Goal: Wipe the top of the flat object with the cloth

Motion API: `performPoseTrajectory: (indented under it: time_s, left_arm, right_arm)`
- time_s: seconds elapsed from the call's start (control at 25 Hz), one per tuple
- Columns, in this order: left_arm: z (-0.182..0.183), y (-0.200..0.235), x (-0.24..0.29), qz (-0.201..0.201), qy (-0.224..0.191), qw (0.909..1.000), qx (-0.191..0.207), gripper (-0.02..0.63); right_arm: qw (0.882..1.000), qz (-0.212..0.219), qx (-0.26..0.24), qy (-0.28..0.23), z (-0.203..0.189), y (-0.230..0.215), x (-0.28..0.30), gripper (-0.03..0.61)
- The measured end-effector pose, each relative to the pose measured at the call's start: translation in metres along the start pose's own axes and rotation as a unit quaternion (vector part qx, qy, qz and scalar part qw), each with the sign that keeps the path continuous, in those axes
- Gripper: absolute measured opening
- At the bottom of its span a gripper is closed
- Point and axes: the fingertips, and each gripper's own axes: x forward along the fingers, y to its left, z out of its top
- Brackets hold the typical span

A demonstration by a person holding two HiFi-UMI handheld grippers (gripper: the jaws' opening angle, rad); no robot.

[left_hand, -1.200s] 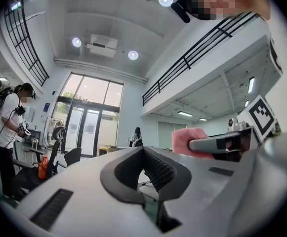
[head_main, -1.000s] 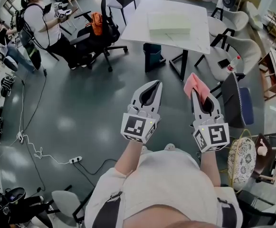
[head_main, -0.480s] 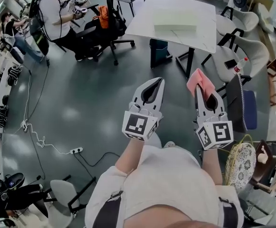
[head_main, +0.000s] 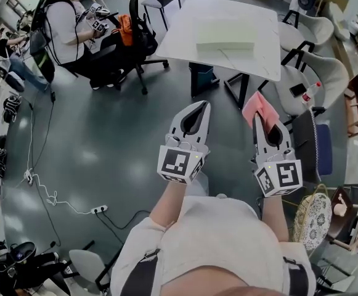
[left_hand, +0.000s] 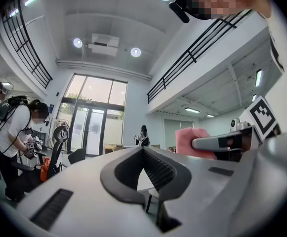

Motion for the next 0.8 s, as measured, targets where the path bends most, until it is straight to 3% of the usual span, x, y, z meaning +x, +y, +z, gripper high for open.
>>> performPoseTrajectory:
  time_s: [0.36,0.8]
  left_arm:
    - [0.0,0.094,0.067,-0.025,-0.002,0.9997,0.0,0.012]
    - [-0.004,0.19,0.123,-0.055,-0.008,0.9984,-0.004,0.012]
  right_arm:
    - [0.999,-0.017,-0.032,0.003,0.0,0.003,0.113,0.035]
    - [0.997,-0.075,0.006,-0.002,-0.008,-0.002,0.207,0.035]
